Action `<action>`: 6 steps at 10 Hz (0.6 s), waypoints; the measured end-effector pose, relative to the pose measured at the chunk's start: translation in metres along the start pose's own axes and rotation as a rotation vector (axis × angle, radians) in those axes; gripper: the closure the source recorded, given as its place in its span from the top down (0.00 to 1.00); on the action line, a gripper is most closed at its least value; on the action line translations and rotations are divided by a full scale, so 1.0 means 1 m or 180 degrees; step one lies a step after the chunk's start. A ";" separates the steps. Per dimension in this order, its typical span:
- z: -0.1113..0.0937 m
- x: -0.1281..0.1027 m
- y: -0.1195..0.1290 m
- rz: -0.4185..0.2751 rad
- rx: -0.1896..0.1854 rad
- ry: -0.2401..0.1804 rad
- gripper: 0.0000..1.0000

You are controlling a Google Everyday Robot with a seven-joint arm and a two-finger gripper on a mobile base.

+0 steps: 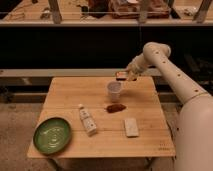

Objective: Place the eraser in the ceramic cup

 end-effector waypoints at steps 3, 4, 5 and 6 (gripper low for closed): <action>0.002 -0.004 -0.001 -0.0035 0.0041 0.0001 0.00; 0.003 -0.006 -0.001 -0.0045 0.0042 0.0002 0.00; 0.004 -0.010 -0.001 -0.0062 0.0047 0.0001 0.00; 0.005 -0.013 -0.001 -0.0075 0.0045 0.0001 0.02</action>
